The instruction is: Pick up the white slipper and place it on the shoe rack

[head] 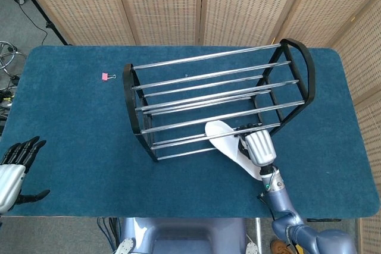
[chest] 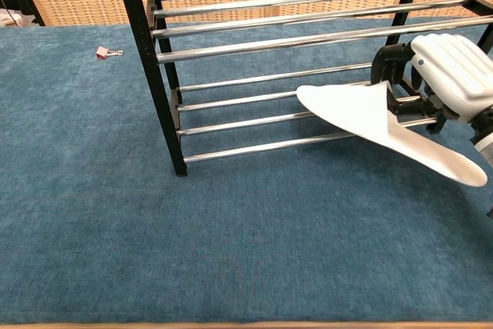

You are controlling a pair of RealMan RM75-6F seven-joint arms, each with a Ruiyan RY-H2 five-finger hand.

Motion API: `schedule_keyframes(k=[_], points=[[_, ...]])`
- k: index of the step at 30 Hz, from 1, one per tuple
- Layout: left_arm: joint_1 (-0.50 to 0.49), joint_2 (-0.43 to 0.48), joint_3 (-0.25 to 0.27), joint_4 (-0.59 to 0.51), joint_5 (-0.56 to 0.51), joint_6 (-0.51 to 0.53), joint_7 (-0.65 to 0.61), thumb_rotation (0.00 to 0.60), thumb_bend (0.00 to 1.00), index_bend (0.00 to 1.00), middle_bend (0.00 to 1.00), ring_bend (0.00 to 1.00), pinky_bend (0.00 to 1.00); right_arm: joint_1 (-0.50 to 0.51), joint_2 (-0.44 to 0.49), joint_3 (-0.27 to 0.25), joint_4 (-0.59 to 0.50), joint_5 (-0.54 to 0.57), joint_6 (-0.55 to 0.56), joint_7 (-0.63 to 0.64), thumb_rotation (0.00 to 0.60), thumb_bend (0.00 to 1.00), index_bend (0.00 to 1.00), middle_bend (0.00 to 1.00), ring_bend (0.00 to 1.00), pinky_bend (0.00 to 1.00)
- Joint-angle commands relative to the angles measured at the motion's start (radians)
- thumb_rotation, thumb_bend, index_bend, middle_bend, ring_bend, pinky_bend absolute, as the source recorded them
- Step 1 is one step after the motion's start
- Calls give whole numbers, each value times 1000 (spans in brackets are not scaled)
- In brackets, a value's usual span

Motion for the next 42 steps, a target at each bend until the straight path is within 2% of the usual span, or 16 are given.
schedule_keyframes(k=[1, 11, 42], points=[[-2, -1, -2, 1, -5, -3, 0, 600, 0, 0, 0, 0, 0, 10, -10, 5, 10, 10, -14, 13, 600, 649, 656, 596, 524, 584], [-9, 1, -7, 2, -27, -11, -5, 600, 0, 0, 0, 0, 0, 37, -48, 5, 68, 30, -54, 36, 600, 648, 656, 596, 524, 584], [-19, 6, -10, 0, -47, -28, -22, 600, 0, 0, 0, 0, 0, 153, -120, 95, 169, 145, -158, 77, 600, 648, 656, 596, 524, 584]])
